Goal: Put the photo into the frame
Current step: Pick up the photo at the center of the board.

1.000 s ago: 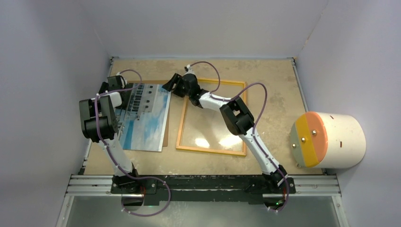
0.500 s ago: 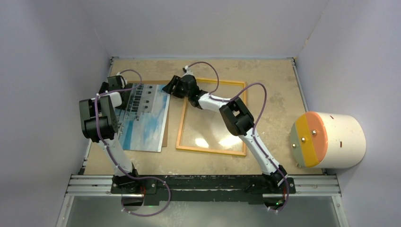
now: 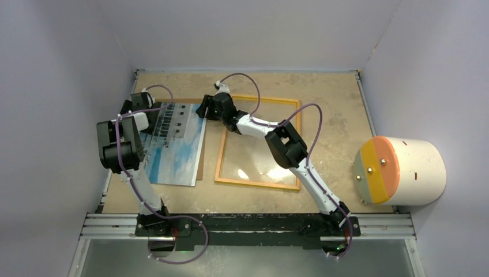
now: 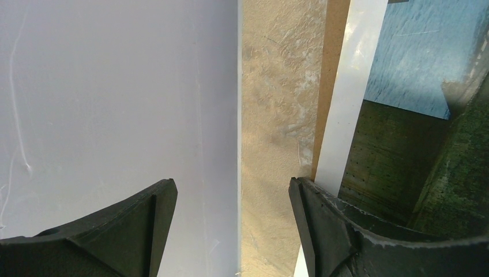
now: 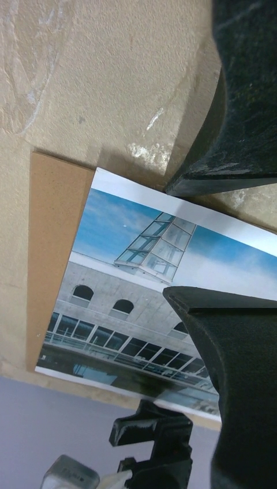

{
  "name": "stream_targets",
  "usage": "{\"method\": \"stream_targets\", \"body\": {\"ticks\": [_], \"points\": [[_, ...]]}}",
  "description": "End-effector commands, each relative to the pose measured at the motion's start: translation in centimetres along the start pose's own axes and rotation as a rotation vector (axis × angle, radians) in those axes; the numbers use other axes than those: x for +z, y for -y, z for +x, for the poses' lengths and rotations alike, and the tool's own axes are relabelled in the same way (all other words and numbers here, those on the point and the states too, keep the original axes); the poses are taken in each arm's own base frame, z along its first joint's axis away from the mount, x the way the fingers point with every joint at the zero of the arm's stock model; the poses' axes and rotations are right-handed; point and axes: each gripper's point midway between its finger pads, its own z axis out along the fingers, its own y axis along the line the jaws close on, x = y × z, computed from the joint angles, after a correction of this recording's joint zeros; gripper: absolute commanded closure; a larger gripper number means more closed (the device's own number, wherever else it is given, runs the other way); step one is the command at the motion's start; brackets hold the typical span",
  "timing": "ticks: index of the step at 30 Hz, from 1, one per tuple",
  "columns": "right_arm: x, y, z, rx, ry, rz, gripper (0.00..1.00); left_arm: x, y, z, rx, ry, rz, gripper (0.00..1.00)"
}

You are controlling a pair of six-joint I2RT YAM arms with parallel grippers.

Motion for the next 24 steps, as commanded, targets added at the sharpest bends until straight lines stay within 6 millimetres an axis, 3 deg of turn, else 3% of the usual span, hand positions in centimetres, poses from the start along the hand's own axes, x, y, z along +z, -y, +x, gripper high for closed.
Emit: {"method": "stream_targets", "body": {"ticks": [1, 11, 24], "points": [[-2.1, -5.5, -3.1, -0.101, 0.062, -0.038, 0.4, 0.9, 5.4, 3.9, 0.071, -0.092, 0.166, 0.23], [-2.5, -7.5, -3.5, -0.15, 0.082, -0.089, 0.4, 0.9, 5.5, 4.1, 0.073, -0.097, 0.17, 0.23], [-3.3, -8.3, -4.0, -0.184, 0.106, -0.091, 0.39, 1.0, 5.7, 4.3, 0.077, -0.102, 0.173, 0.23]]}}
